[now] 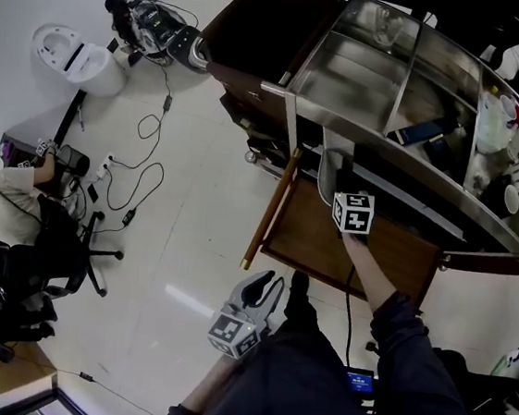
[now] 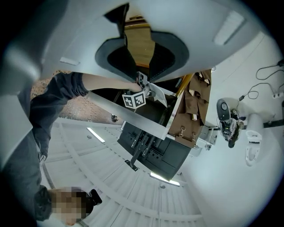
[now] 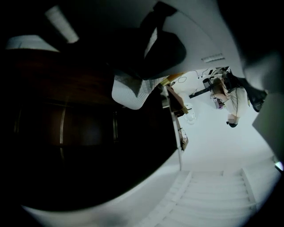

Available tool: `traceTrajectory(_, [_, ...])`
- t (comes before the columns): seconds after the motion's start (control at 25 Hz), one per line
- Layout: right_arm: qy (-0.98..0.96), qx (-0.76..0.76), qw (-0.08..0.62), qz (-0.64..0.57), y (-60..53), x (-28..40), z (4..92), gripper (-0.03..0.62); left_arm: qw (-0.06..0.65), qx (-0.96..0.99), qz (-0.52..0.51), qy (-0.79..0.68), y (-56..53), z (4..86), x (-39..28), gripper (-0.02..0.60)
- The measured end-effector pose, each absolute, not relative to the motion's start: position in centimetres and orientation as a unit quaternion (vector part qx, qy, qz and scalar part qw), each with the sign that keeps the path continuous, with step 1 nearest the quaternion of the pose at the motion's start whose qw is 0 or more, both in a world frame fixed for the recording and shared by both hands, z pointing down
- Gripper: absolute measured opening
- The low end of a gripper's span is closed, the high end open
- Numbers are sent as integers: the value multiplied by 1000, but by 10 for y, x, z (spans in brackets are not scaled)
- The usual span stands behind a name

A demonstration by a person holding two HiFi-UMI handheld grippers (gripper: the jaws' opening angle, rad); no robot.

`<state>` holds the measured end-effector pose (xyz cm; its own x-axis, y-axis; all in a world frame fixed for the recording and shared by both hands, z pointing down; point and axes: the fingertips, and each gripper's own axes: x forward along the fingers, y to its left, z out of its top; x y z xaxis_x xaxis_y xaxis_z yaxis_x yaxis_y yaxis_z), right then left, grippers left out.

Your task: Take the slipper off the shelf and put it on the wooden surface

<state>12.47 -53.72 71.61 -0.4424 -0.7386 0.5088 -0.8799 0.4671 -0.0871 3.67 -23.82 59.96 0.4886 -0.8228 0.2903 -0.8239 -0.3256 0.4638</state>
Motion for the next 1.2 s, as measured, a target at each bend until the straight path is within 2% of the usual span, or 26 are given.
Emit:
traceTrajectory(0.16, [-823, 502, 201, 173, -445, 125, 727, 12, 282, 827, 1, -486, -220, 600, 39, 98])
traceTrajectory(0.32, [-804, 512, 237, 189, -365, 122, 776, 11, 282, 827, 2, -486, -195, 600, 30, 98])
traceTrajectory(0.6, [-787, 495, 264, 255, -343, 104, 822, 35, 277, 821, -3, -499, -148, 598, 3, 98])
traceTrajectory(0.84, [-816, 481, 216, 238, -294, 88, 773, 36, 266, 826, -17, -497, -104, 592, -11, 98])
traceTrajectory(0.92, [-824, 483, 198, 222, -264, 86, 750, 4, 263, 831, -22, -490, -89, 589, -13, 98])
traceTrajectory(1.2, [-842, 485, 126, 198, -140, 84, 666, 2, 255, 855, -30, -450, -27, 593, -7, 98])
